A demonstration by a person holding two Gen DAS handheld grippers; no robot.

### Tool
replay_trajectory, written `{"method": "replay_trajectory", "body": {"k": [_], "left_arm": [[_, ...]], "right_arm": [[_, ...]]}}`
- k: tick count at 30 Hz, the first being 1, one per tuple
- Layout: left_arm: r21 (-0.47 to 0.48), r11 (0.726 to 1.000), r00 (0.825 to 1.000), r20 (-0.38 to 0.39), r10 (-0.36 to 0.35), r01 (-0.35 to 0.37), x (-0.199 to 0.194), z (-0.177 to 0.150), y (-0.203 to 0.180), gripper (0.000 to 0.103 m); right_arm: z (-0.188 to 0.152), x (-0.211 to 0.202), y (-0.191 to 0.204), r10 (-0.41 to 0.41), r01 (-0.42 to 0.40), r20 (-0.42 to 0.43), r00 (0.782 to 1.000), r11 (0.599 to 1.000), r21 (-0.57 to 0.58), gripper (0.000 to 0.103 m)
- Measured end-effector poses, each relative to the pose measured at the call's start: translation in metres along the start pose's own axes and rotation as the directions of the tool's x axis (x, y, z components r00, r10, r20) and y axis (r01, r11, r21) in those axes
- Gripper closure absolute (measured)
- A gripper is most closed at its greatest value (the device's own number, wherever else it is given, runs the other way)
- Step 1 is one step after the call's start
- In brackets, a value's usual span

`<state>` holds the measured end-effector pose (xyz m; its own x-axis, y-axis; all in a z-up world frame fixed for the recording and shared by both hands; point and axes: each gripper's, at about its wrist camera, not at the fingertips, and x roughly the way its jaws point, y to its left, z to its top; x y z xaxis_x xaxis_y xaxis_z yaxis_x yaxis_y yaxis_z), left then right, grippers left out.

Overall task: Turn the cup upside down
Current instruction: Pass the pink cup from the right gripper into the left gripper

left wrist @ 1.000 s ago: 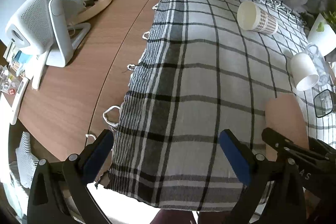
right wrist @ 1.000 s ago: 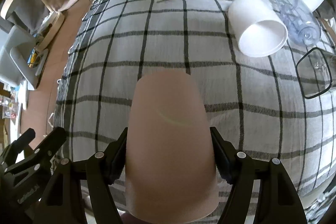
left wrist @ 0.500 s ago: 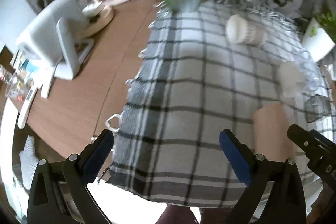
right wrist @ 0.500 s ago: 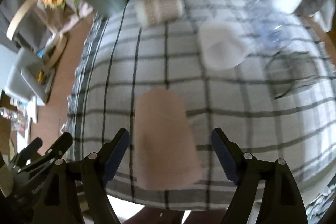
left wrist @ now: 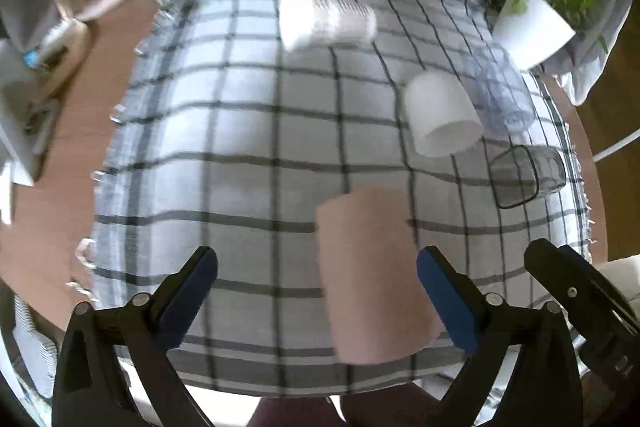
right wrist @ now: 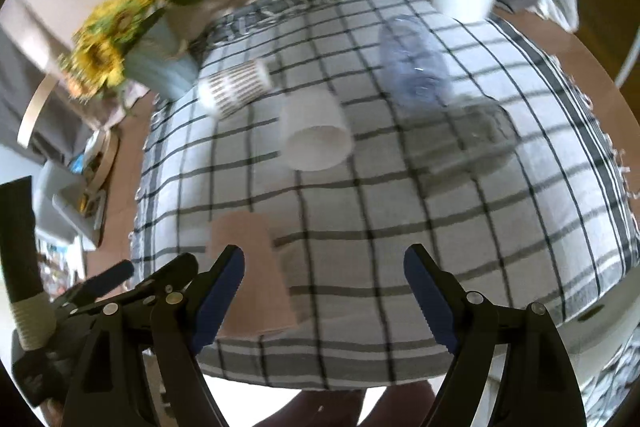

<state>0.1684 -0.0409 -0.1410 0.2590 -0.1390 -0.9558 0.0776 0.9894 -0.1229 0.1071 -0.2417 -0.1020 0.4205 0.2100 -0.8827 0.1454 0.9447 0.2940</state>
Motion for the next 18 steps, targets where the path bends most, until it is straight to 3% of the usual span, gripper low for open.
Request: {"method": "replay_trajectory", "body": {"k": [3,14,18], "left_arm": [[-0.016,1.000,0.998,-0.056,-0.011,0.010,0.017,0.006,-0.008,0.007],[-0.052,0.999,0.992,-0.127,-0.001,-0.006,0.047,0.025,-0.021,0.011],[-0.061,0.998,0.985,-0.173,0.001,-0.012,0.058,0.029,-0.022,0.025]], "right_arm": [[0.005,0.004,-0.015,0.009,-0.009,-0.011,1.000,0.999,0.039,0.021],[0.018,0.023,-0.033,0.042,-0.040,-0.043,0.998,0.998,0.053,0.021],[0.020,0.029,-0.035,0.064,-0.060,-0.061,0.996,0.997,0.056,0.021]]}}
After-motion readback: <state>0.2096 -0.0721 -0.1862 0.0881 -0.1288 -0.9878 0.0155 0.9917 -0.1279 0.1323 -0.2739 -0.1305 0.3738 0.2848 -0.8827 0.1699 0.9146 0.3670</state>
